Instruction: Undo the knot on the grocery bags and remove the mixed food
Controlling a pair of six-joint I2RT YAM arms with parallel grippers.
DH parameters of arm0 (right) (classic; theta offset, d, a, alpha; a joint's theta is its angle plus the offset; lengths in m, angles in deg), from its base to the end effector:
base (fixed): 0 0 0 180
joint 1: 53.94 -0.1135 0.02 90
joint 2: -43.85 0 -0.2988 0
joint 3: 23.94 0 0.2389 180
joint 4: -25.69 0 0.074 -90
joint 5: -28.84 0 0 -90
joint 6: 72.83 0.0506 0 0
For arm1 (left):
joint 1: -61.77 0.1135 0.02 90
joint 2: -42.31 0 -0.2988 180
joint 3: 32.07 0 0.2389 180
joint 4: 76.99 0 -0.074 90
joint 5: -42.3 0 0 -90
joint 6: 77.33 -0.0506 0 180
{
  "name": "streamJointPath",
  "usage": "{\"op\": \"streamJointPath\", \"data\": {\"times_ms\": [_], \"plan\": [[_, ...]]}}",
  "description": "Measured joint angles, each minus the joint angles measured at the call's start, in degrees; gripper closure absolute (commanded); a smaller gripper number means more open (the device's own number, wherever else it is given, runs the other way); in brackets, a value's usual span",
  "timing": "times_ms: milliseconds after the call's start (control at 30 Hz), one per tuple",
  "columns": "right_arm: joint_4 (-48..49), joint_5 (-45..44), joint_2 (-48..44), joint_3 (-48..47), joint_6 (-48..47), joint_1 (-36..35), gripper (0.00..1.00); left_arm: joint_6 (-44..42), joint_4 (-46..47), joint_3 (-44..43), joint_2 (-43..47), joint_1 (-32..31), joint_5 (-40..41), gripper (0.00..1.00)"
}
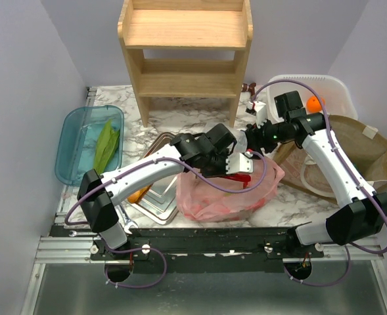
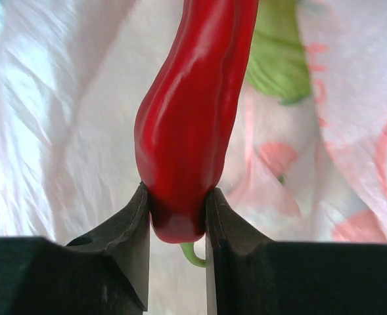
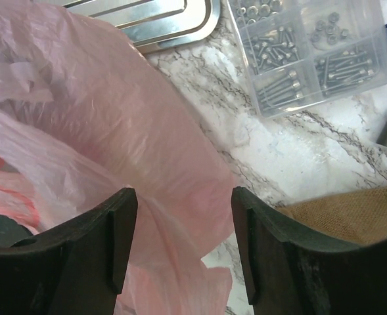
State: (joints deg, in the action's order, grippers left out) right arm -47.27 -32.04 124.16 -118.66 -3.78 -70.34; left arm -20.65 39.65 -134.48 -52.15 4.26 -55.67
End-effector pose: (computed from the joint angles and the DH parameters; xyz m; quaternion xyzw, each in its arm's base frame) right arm 0.2451 0.0978 0.3666 -0.3629 0.8608 0.2314 0.2717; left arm 0.1822 -0.2992 0.3423 0.6929 0.6539 -0.1270 0.2761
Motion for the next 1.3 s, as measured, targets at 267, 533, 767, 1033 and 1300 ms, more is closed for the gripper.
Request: {"op": "streamJointPath", "data": {"times_ms": [267,533,767,1033,1300], "plan": [[2.4,-2.4,0.0,0.0,2.1,0.0,0.34,2.5,-20.4,-11.1,0.1,-0.4,0.2,1.00],[3.6,-2.8,0.0,0.0,3.0,0.0,0.31,13.3,-17.2,-13.3,15.5,11.4,-18.3,1.00],[3.0,-3.3,-0.1,-2.8,2.6,0.0,0.11,23.1,-5.7,-8.4,24.7,50.7,-21.2,1.00],[-4.1,3.0,-1.7,-9.4,-2.8,-0.7,0.02,21.3,-3.2,11.4,15.9,72.2,-10.9,0.96],[-7.8,1.5,-1.5,-8.8,-6.1,-11.1,0.03,19.0,1.9,17.5,9.8,80.4,0.0,0.55]]}}
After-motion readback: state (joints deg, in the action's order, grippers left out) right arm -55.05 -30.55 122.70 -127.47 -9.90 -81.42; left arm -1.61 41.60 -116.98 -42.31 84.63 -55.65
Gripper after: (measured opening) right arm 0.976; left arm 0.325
